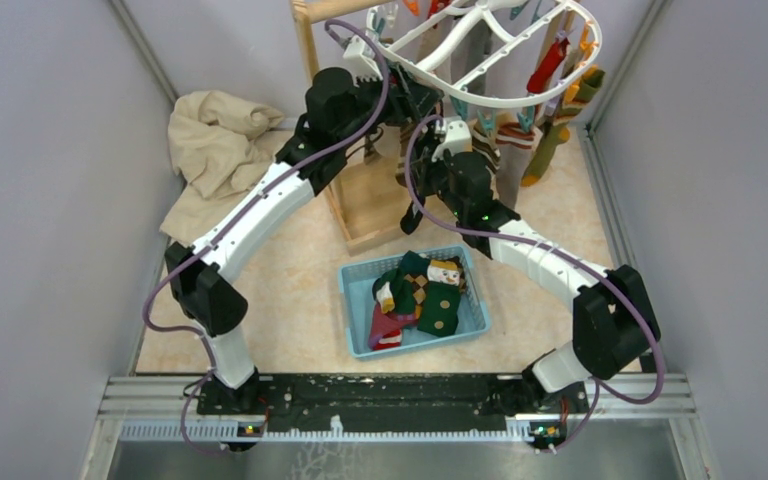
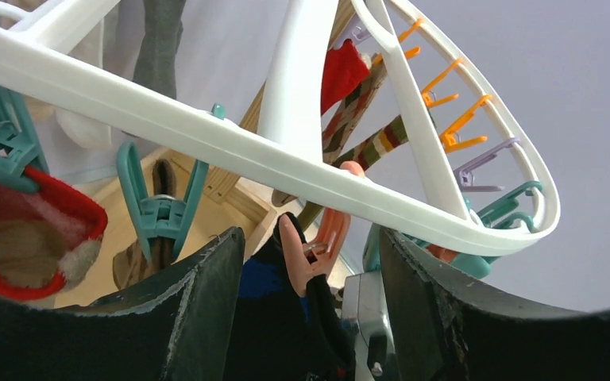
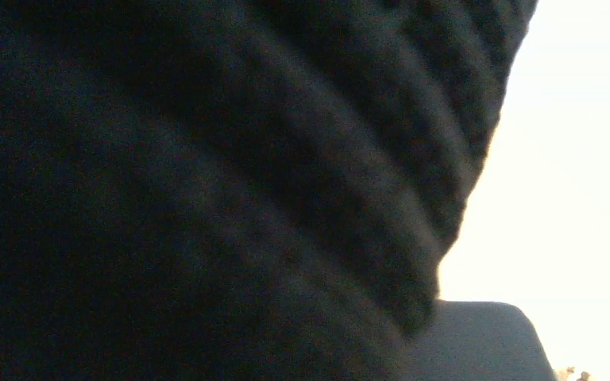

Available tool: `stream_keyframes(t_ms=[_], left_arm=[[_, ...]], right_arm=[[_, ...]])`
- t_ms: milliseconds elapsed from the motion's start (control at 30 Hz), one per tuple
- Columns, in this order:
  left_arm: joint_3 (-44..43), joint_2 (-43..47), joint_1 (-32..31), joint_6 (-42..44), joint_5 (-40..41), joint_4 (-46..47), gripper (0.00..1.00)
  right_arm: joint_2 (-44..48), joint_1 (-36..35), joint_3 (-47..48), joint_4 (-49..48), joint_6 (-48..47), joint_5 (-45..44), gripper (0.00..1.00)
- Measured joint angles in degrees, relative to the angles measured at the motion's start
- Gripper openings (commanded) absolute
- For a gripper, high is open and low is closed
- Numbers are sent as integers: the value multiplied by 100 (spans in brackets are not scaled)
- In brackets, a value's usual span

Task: Remove the socks clipped to the hanger
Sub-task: Remove the sock from the hanger.

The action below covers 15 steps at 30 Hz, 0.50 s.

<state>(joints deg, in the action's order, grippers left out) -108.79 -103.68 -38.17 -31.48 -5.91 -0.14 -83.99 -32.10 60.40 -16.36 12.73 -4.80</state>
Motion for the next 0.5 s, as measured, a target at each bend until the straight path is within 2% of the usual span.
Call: stream_keyframes(t_ms=[500], left_arm=[[-310,-616,0,-90,44,85,69]], right_arm=[[-7,-197,2,142,-332,-195,0]])
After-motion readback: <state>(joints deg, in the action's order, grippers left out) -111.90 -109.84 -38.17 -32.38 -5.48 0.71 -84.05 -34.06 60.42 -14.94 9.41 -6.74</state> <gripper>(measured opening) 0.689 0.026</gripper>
